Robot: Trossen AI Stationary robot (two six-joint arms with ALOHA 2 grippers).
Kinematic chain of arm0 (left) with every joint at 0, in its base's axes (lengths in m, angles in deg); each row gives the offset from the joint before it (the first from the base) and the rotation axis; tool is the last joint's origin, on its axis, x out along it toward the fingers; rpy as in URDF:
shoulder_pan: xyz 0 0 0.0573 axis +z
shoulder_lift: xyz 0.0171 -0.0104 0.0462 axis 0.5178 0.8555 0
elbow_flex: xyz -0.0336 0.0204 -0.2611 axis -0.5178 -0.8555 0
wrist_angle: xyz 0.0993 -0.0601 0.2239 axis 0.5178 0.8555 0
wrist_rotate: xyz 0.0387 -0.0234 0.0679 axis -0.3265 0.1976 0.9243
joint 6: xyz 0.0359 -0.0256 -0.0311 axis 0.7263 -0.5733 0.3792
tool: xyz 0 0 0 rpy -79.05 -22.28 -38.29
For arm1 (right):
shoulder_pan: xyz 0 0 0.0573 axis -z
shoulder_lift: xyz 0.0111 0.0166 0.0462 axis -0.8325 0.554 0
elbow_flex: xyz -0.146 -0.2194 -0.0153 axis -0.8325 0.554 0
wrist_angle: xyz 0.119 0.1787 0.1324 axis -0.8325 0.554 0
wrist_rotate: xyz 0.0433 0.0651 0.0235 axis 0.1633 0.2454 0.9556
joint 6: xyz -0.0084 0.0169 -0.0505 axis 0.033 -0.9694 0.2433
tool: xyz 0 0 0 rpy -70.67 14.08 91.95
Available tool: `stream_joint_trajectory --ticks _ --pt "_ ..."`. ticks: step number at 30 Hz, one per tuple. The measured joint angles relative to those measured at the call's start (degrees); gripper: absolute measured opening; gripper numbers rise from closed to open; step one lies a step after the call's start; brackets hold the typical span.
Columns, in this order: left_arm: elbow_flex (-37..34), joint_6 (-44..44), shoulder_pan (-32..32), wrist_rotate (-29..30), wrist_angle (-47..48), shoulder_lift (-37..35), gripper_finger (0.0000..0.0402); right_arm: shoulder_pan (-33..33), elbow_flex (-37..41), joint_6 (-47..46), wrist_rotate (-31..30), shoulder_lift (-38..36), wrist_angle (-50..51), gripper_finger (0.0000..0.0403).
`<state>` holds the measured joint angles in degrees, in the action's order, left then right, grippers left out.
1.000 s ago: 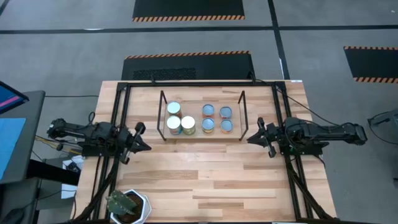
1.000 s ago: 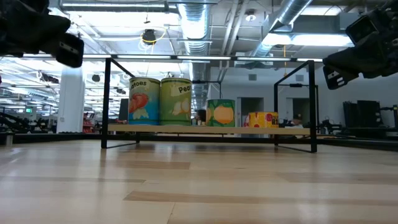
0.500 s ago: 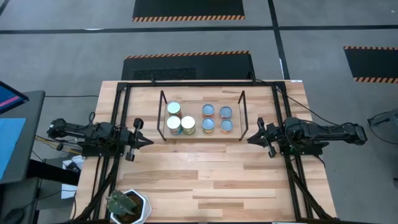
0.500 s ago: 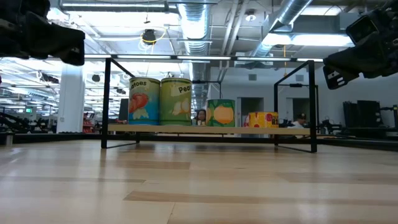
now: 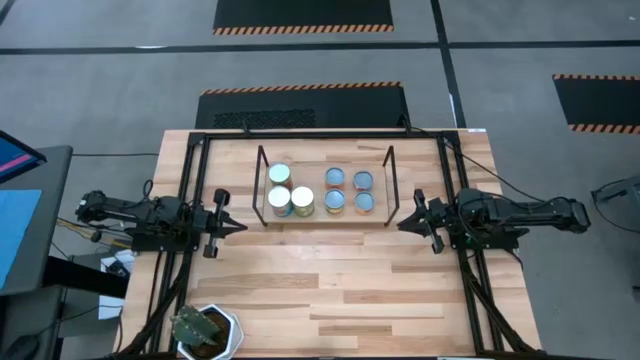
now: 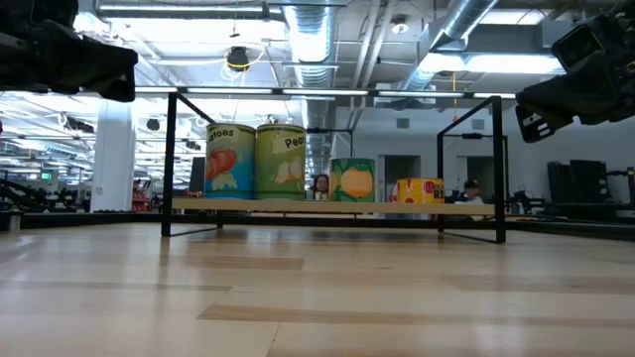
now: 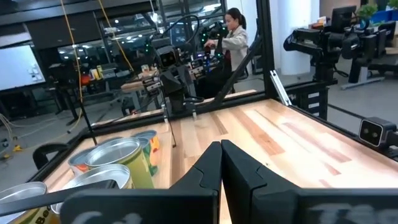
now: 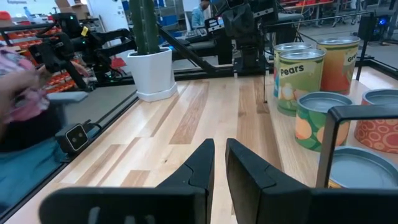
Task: Pick and place cans onto a shelf
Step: Return to Home Position
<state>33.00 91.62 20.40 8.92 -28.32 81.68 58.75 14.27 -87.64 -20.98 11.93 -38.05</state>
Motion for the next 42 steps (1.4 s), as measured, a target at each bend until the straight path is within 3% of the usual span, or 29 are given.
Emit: stream_joint_trajectory --ticks 42 --pt "0.0 -1.1 0.0 0.0 0.0 0.0 0.0001 0.0 0.0 0.0 0.0 0.0 0.0 0.0067"
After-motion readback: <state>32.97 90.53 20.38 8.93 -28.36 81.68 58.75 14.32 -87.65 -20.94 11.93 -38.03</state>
